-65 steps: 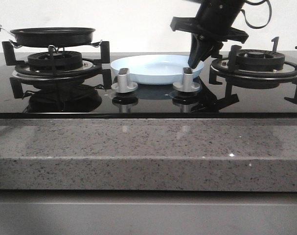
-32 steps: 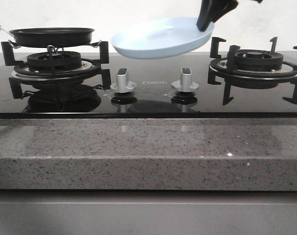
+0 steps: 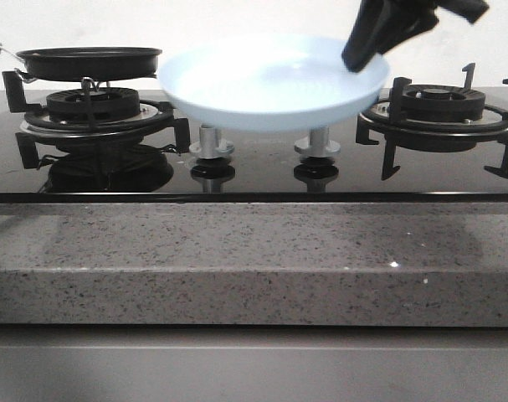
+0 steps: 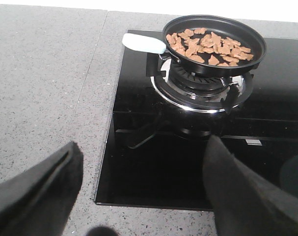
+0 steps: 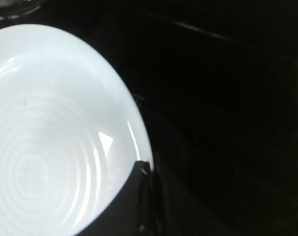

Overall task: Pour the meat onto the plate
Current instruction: 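Grip the plate rim with the right gripper and lift it up, then grasp the green handle of the black frying pan with the left gripper, then lift the pan with the left gripper and tilt it over the plate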

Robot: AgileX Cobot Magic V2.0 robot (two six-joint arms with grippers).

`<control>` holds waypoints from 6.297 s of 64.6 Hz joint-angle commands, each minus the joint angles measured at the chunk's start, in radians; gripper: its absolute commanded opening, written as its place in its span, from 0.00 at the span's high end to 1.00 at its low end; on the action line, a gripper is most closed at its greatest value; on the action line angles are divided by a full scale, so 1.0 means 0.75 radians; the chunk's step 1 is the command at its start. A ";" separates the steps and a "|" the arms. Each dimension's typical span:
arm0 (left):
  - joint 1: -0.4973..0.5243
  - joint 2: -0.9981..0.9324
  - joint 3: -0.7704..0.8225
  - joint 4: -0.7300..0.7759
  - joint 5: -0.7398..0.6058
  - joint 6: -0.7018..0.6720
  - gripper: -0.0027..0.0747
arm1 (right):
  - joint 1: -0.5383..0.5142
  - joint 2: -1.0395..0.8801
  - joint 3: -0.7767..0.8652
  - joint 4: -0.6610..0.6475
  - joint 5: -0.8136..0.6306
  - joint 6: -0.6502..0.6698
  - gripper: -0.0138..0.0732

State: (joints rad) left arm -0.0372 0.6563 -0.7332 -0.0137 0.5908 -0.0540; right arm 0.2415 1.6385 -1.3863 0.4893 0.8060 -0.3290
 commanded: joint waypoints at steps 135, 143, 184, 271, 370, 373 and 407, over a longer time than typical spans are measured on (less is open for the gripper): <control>0.406 1.354 -0.809 -1.683 0.180 0.724 0.17 | 0.036 -0.056 0.050 0.051 -0.126 -0.041 0.96; 0.406 1.407 -0.813 -1.823 0.235 0.791 0.17 | 0.036 -0.056 0.050 0.051 -0.126 -0.041 0.96; 0.412 1.437 -0.820 -1.917 0.274 0.835 0.50 | 0.036 -0.056 0.050 0.051 -0.125 -0.041 0.96; 0.253 0.976 -0.626 -1.955 0.310 1.054 0.99 | 0.036 -0.056 0.050 0.051 -0.126 -0.041 0.96; -0.403 0.651 -0.482 -1.929 -0.015 2.404 0.99 | 0.036 -0.056 0.050 0.051 -0.126 -0.041 0.96; -0.403 0.651 -0.482 -1.929 0.002 2.456 0.99 | 0.036 -0.056 0.050 0.051 -0.126 -0.041 0.96; -0.403 0.651 -0.482 -1.916 0.154 2.824 0.99 | 0.036 -0.056 0.050 0.051 -0.126 -0.041 0.96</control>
State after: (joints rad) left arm -0.3334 1.1738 -1.0621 -1.3830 0.7102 2.0623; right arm 0.2676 1.6385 -1.3251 0.4962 0.7483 -0.3483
